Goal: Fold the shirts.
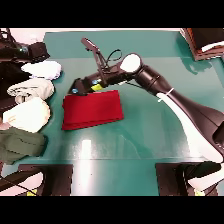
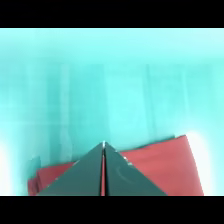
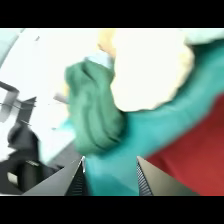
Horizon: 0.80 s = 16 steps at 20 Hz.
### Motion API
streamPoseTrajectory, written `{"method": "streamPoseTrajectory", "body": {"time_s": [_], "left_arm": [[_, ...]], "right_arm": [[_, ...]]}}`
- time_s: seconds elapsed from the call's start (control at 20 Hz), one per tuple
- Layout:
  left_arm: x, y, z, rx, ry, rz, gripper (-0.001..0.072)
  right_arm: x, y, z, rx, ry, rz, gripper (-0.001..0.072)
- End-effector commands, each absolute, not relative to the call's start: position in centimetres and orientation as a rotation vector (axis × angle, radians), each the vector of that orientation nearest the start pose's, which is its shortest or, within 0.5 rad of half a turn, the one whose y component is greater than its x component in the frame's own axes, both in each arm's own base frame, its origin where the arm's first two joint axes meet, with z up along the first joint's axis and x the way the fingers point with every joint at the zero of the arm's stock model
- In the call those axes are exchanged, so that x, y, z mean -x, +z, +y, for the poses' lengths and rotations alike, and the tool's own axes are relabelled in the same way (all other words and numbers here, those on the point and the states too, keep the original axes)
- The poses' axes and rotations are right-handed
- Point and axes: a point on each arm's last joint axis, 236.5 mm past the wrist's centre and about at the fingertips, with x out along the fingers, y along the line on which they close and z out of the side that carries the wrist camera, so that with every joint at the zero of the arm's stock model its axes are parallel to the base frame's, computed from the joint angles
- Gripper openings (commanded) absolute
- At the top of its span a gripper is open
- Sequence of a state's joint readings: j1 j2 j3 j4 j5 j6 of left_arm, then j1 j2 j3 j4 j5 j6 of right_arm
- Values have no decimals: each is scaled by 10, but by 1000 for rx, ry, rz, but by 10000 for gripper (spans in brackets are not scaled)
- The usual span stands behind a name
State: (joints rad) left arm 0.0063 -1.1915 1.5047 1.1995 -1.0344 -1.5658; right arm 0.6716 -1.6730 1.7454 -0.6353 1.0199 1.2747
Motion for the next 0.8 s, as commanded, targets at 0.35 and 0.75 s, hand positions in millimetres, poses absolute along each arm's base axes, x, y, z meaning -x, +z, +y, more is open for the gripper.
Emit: {"method": "streamPoseTrajectory", "body": {"time_s": [0.35, 0.75], "left_arm": [[-437, 227, -124, 213, -357, 690, 22], [-432, 211, -140, 214, -396, 757, 22]], "right_arm": [[-367, -38, 221, -402, 554, 1438, 528], [-371, -69, 334, -703, 760, 1465, 524]]}}
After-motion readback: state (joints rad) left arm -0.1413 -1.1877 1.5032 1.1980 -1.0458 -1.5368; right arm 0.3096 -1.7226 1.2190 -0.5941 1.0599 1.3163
